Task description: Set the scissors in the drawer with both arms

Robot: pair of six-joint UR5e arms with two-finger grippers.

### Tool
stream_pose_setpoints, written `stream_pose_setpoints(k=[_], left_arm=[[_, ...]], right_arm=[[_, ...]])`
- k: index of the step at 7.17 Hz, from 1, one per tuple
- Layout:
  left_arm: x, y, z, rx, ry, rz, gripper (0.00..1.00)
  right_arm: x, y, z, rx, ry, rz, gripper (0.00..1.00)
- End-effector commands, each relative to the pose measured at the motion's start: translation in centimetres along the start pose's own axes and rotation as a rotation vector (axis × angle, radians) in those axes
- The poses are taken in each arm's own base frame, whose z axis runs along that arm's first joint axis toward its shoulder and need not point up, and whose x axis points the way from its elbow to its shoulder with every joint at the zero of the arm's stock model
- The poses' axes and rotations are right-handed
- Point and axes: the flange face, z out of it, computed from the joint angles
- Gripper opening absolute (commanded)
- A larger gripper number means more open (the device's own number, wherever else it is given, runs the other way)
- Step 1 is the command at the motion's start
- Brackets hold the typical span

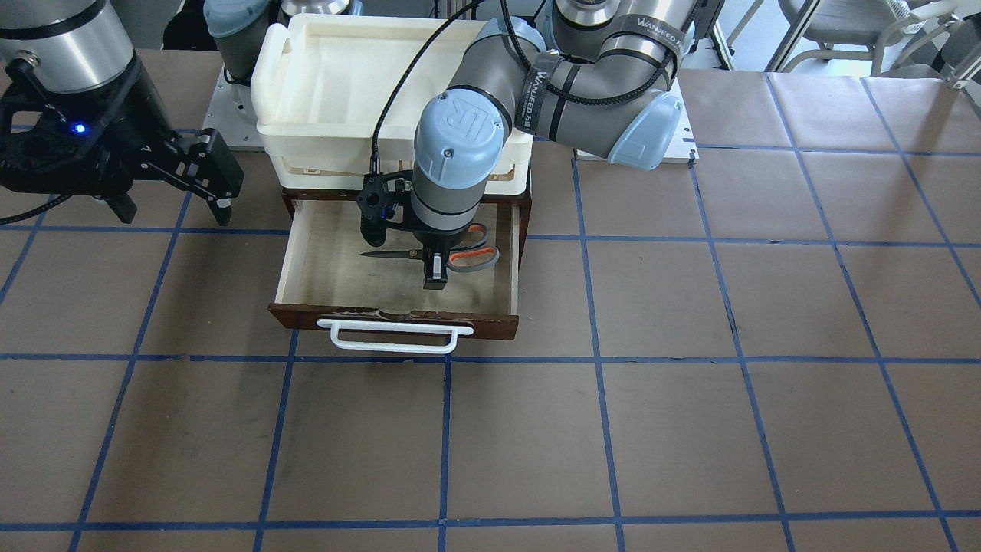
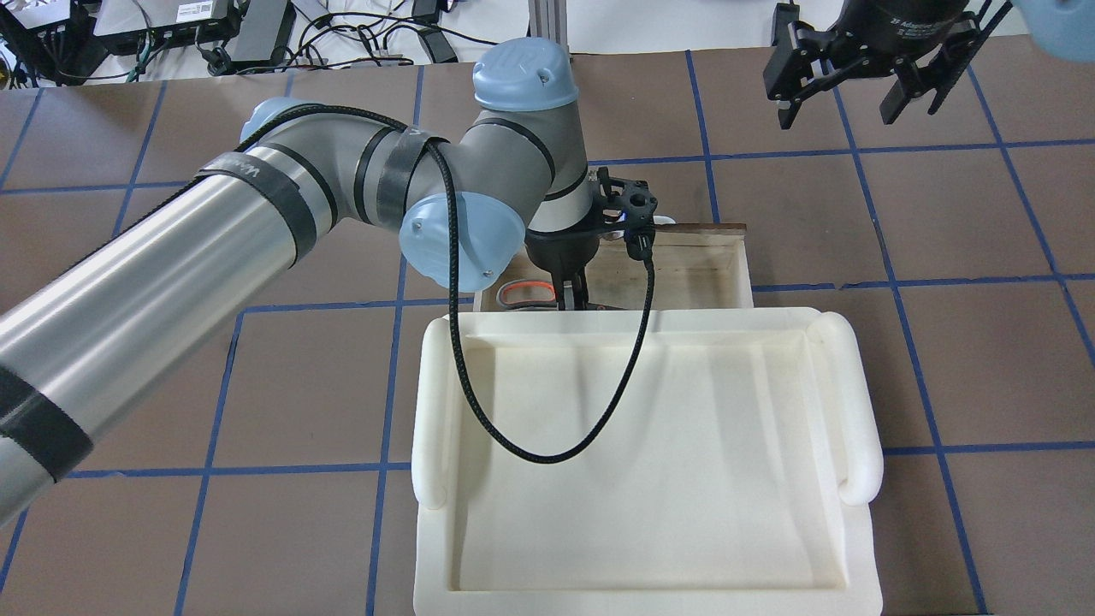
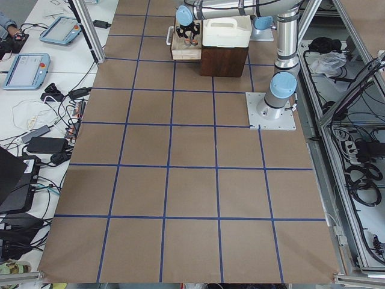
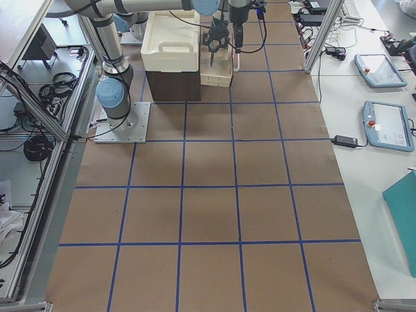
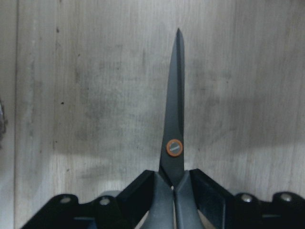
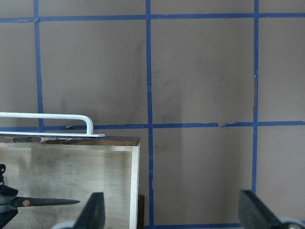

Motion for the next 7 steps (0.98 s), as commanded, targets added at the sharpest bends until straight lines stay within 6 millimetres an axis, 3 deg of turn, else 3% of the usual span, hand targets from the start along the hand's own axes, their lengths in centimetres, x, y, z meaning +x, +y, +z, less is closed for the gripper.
stream_pose_setpoints(k=[1,2,3,4,5,7], left_arm=[[0.0,0.0,0.2,-0.002,0.004,0.002,0.00],[0.0,0.0,0.2,-0.002,0.004,-0.001,0.18],[0.0,0.0,0.2,-0.003,0.003,-0.002,0.58],[0.0,0.0,0.2,-0.001,0.003,-0.004,0.81],[0.2,-0.2,-0.4,0.007,-0.016,0.002,0.89],[0.2,-0.4,-2.6,0.032,-0.050,-0.006,0.90]], right_arm=[[0.0,0.0,0.1,0.000,0.000,0.001,1.00],[0.0,0.0,0.1,-0.002,0.000,0.001,1.00],[0.0,0.0,0.1,-0.001,0.001,0.001,1.00],[0.0,0.0,0.1,0.000,0.000,0.000,1.00],[0.0,0.0,0.2,0.000,0.000,0.001,1.00],[0.0,0.0,0.2,-0.002,0.001,0.001,1.00]])
